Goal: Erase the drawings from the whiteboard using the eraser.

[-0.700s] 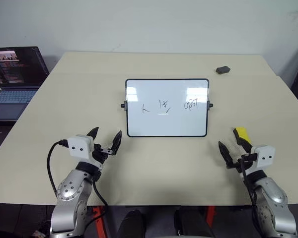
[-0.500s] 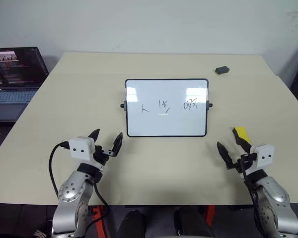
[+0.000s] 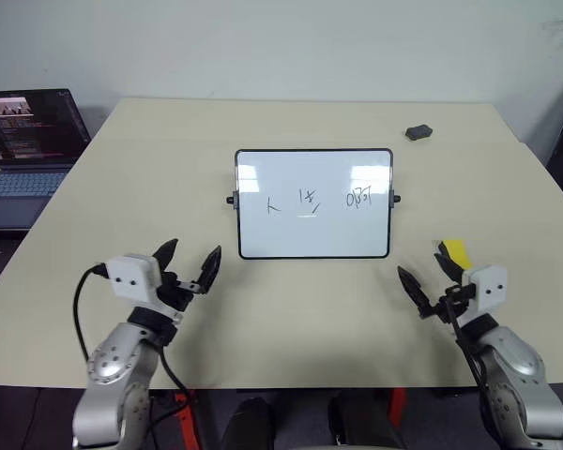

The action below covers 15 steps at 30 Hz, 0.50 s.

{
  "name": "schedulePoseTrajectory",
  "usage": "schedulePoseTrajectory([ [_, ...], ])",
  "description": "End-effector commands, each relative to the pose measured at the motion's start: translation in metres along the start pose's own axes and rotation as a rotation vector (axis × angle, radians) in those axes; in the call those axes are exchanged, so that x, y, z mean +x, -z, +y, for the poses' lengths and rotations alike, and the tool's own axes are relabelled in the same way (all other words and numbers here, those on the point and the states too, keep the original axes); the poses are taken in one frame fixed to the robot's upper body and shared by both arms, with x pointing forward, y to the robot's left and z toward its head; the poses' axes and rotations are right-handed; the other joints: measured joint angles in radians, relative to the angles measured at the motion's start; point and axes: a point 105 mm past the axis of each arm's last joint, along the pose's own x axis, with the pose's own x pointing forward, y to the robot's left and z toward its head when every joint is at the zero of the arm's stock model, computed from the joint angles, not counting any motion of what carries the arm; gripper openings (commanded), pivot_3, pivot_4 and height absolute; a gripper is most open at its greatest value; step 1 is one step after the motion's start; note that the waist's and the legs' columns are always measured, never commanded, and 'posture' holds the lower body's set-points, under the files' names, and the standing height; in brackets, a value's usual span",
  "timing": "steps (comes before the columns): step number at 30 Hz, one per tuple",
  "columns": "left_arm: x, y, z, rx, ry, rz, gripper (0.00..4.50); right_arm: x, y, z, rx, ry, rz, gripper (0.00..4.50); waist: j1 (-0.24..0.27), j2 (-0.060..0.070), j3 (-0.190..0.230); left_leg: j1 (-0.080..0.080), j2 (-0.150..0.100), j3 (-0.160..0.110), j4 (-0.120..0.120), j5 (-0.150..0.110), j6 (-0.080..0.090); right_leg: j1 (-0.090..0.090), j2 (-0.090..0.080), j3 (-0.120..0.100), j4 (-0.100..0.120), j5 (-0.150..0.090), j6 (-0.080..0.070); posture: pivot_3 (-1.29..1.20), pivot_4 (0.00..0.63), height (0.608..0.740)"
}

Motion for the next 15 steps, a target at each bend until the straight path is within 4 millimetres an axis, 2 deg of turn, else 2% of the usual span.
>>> schedulePoseTrajectory([
  [1,0.009,-0.050,-0.028,0.038,0.262,-0.053,4.50,0.006,-0.038,-0.013,-0.008,0.050,-0.109,4.47,0.003,-0.001,0.001,0.000,0.000,0.000,0.000,0.000,0.000,0.000,0.000,0.000,0.000,0.000,0.000,0.00,0.150,0.740],
  [2,0.011,-0.060,-0.039,0.046,0.366,-0.039,4.50,0.004,-0.042,-0.021,-0.023,0.080,-0.108,4.47,0.011,-0.001,0.001,0.000,0.000,-0.001,0.001,0.000,0.000,0.000,0.000,-0.001,0.000,0.000,0.000,0.00,0.150,0.740],
  [3,0.011,-0.065,-0.044,0.048,0.429,-0.023,4.50,0.003,-0.045,-0.023,-0.032,0.096,-0.104,4.47,0.016,-0.001,0.001,-0.002,-0.001,-0.003,0.001,0.000,0.000,0.000,0.000,-0.003,0.000,0.000,0.000,0.00,0.150,0.740],
  [4,0.013,-0.067,-0.051,0.065,0.520,0.013,4.50,-0.001,-0.044,-0.034,-0.042,0.152,-0.078,4.47,0.019,0.000,0.001,-0.002,-0.001,-0.003,0.001,0.000,0.000,0.000,0.000,-0.003,-0.001,0.000,0.000,0.00,0.150,0.740],
  [8,0.016,-0.071,-0.073,0.151,0.770,0.118,4.50,-0.013,-0.029,-0.060,-0.094,0.255,0.098,4.47,0.021,0.000,0.001,-0.002,-0.002,0.000,0.000,0.000,0.000,0.000,-0.001,-0.001,-0.003,0.000,0.000,0.00,0.150,0.740],
  [11,0.012,-0.070,-0.076,0.176,0.871,0.173,4.50,-0.012,-0.027,-0.065,-0.130,0.265,0.168,4.47,0.010,0.001,0.002,-0.003,-0.002,0.000,-0.001,0.000,0.000,-0.001,0.000,0.000,-0.003,0.000,0.000,0.00,0.150,0.740],
  [15,0.003,-0.060,-0.066,0.197,0.920,0.246,4.50,-0.011,-0.038,-0.066,-0.094,0.290,0.158,4.47,-0.006,0.003,0.003,-0.001,0.000,0.001,-0.002,0.000,0.000,-0.002,0.001,0.001,0.000,-0.002,-0.001,0.00,0.150,0.740],
])
